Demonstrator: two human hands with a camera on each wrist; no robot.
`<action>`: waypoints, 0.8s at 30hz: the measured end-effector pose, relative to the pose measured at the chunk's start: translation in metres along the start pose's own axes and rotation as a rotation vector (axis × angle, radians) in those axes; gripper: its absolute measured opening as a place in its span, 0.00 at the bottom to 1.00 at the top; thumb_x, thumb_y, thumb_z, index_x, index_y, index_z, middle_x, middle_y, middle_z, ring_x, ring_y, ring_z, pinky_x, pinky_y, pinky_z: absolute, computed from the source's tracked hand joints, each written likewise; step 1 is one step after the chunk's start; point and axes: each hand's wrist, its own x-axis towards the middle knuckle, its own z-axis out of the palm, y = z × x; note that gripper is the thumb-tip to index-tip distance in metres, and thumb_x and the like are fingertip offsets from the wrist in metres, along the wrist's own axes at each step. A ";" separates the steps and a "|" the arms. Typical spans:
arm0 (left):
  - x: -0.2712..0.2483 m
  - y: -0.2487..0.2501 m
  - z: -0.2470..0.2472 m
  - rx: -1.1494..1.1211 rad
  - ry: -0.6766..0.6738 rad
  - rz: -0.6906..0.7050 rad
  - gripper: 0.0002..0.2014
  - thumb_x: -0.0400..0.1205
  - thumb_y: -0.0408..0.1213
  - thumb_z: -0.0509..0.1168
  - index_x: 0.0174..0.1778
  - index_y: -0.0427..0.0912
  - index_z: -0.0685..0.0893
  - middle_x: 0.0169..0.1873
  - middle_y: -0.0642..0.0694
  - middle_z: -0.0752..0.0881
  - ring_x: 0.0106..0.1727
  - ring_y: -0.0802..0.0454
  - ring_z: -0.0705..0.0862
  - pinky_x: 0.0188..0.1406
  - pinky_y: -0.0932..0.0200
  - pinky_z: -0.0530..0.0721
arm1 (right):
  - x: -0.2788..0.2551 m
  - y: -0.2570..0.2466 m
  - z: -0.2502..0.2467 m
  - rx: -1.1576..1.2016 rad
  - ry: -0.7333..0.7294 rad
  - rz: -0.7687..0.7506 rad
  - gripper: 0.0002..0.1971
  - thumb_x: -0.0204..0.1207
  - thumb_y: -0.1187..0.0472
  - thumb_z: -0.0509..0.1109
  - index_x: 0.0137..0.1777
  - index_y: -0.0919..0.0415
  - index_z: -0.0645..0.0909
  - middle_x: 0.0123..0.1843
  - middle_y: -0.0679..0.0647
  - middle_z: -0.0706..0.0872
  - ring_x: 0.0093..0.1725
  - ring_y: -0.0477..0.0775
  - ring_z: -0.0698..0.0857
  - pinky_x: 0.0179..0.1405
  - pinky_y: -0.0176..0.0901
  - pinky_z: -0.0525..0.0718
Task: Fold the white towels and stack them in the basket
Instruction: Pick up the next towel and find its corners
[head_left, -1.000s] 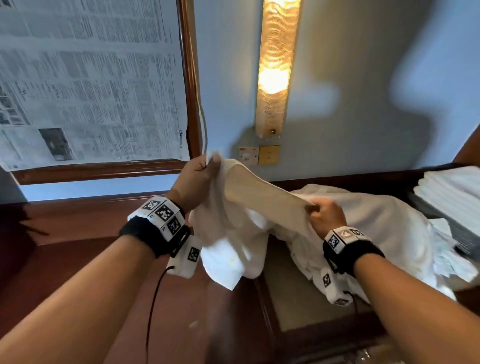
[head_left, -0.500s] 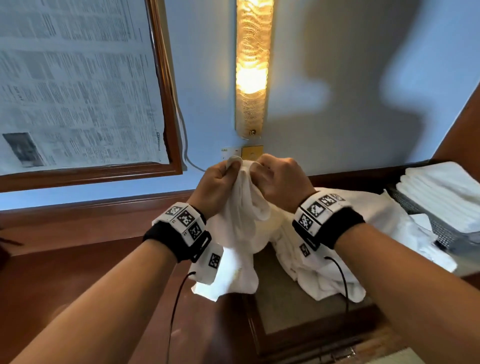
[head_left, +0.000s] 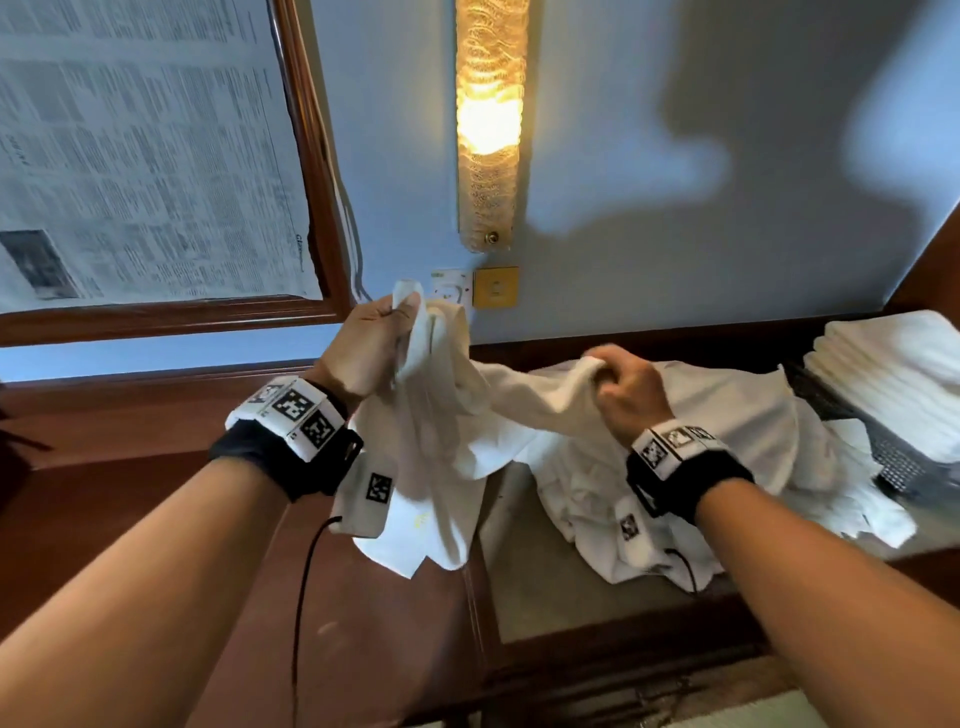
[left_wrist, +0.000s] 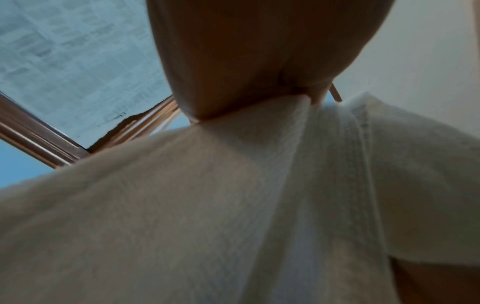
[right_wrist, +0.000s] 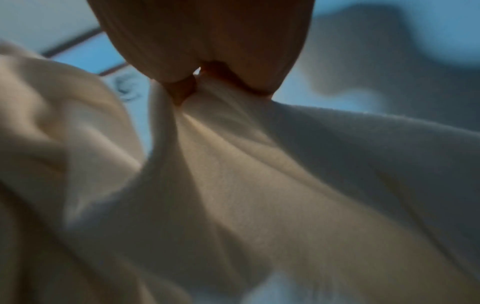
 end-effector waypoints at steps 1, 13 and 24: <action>-0.003 0.000 0.006 -0.011 -0.009 -0.002 0.17 0.92 0.40 0.56 0.40 0.38 0.82 0.36 0.38 0.84 0.40 0.45 0.80 0.45 0.52 0.78 | 0.004 -0.024 0.004 0.069 -0.031 -0.085 0.17 0.71 0.63 0.59 0.54 0.58 0.87 0.50 0.57 0.90 0.52 0.61 0.87 0.55 0.48 0.83; -0.054 0.021 -0.004 -0.179 0.018 0.035 0.19 0.92 0.45 0.57 0.43 0.45 0.90 0.41 0.49 0.92 0.47 0.52 0.89 0.55 0.54 0.85 | -0.018 -0.169 0.004 -0.274 -0.050 -0.533 0.27 0.76 0.33 0.51 0.29 0.54 0.67 0.26 0.53 0.71 0.30 0.65 0.69 0.31 0.49 0.71; -0.161 0.028 -0.176 0.116 0.200 0.071 0.34 0.83 0.62 0.61 0.43 0.26 0.80 0.37 0.35 0.80 0.38 0.45 0.78 0.41 0.51 0.72 | -0.151 -0.153 0.092 -0.338 -0.239 -0.279 0.08 0.76 0.56 0.74 0.41 0.61 0.84 0.37 0.61 0.88 0.41 0.68 0.85 0.40 0.53 0.81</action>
